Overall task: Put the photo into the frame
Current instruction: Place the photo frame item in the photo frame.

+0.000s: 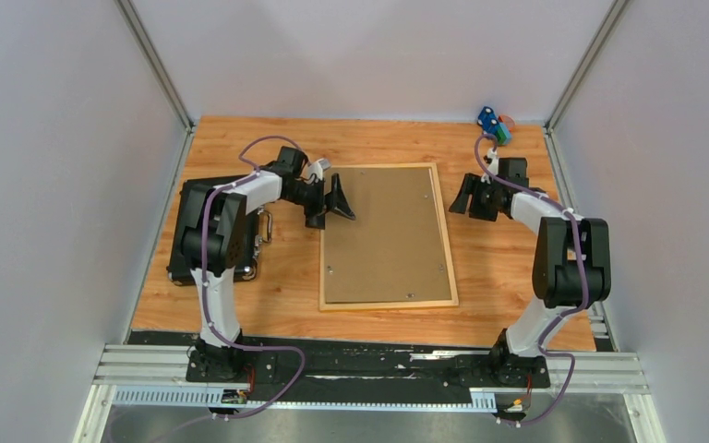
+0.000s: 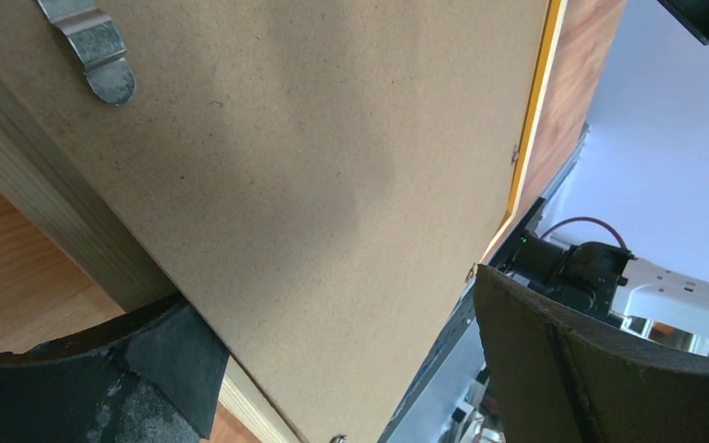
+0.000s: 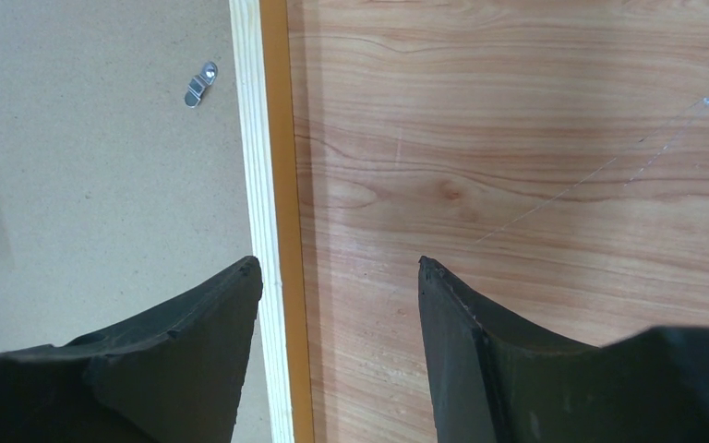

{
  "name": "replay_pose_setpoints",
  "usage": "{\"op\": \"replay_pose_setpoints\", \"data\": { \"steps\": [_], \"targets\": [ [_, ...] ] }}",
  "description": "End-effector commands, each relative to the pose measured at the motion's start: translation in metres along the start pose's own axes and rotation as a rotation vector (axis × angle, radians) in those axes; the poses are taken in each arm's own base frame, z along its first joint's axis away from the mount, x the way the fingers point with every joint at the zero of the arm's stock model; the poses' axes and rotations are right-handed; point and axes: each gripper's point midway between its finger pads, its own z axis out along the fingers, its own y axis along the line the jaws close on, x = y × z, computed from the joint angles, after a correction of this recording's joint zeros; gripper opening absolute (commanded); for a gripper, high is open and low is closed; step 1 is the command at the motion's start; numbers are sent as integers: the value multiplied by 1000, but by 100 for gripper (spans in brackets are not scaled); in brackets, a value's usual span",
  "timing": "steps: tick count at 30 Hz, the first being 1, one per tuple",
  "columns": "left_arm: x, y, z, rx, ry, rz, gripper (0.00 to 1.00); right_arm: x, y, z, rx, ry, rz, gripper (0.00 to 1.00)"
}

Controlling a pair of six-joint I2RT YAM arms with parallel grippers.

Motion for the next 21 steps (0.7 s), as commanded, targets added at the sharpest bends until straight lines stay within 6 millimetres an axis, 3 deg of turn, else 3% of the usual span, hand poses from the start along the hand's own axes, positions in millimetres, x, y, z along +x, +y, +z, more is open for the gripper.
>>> {"op": "replay_pose_setpoints", "data": {
  "steps": [1,13,21],
  "targets": [
    [-10,-23,-9,21,-20,90,100,-8,1,3,-21,-27,-8,61],
    [-8,-18,3,-63,23,143,100,-2,12,6,-85,-2,-2,62],
    [-9,-11,6,-141,35,176,100,7,31,14,-156,38,-27,62]
  ]
}}
